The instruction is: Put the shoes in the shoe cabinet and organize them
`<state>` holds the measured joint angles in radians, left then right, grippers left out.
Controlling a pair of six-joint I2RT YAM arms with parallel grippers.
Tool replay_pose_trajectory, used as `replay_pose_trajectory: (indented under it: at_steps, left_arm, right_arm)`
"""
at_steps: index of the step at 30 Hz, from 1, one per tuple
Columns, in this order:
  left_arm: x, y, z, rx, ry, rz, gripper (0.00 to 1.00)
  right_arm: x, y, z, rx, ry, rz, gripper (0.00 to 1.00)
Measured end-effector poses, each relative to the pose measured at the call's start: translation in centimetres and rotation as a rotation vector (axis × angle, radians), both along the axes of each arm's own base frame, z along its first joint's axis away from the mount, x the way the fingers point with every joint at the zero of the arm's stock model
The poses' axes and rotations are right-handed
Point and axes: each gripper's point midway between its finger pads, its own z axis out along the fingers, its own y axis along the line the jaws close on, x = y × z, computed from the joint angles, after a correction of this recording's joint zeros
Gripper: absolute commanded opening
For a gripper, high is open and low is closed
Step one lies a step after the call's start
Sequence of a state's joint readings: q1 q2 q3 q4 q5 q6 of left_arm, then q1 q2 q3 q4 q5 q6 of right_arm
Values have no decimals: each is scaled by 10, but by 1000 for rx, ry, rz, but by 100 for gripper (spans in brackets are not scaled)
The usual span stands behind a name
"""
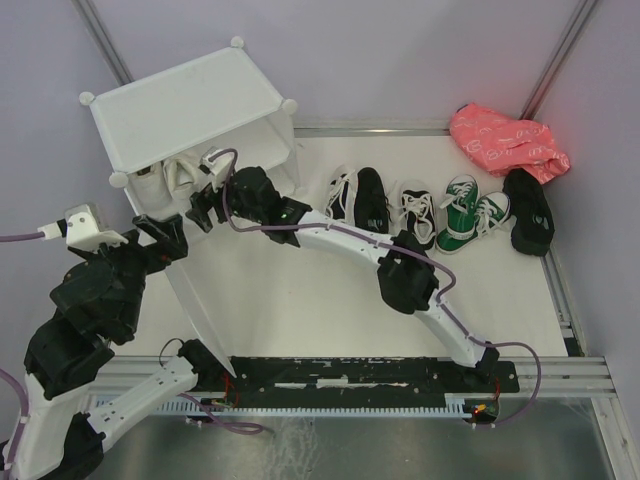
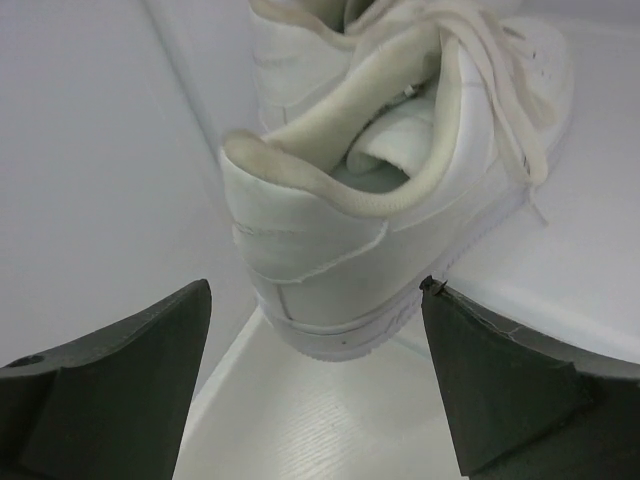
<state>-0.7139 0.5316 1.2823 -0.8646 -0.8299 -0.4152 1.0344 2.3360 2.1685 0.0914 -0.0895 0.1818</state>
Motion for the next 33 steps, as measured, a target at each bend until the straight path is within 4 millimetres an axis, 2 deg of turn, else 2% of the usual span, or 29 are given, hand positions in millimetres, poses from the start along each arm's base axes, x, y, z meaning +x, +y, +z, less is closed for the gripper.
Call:
replay_pose_trajectory:
  at_steps: [4,7,12,19,21,27,30,33]
  left_arm:
    - [0,0,1,-1,-1,-2,99]
    - [0,0,0,-1,-1,-2,99]
    - [-1,0,1,-3,-3,-2,99]
    - [-2,1,4,-8,-9,-2,99]
    - [-2,1,4,-8,-9,-2,99]
    - [-3,2,4,-10,-12,-2,99]
    - [-5,4,4,-13,-15,-1,99]
    - [-5,5,4,-12,-14,-2,99]
  right_arm:
    - [12,6,-40,-55,28,-43,90]
    - [18,11,-52,-51,41,-61,90]
    - [17,14,-47,-17,26,-82,94]
    - [16,12,-55,-22,24,-112,95]
    - [15,12,-51,-16,26,-117,95]
    - [16,17,-23,62,12,-124,95]
    - [18,16,-22,63,16,-141,94]
    - [25,21,-12,83,9,-158,86]
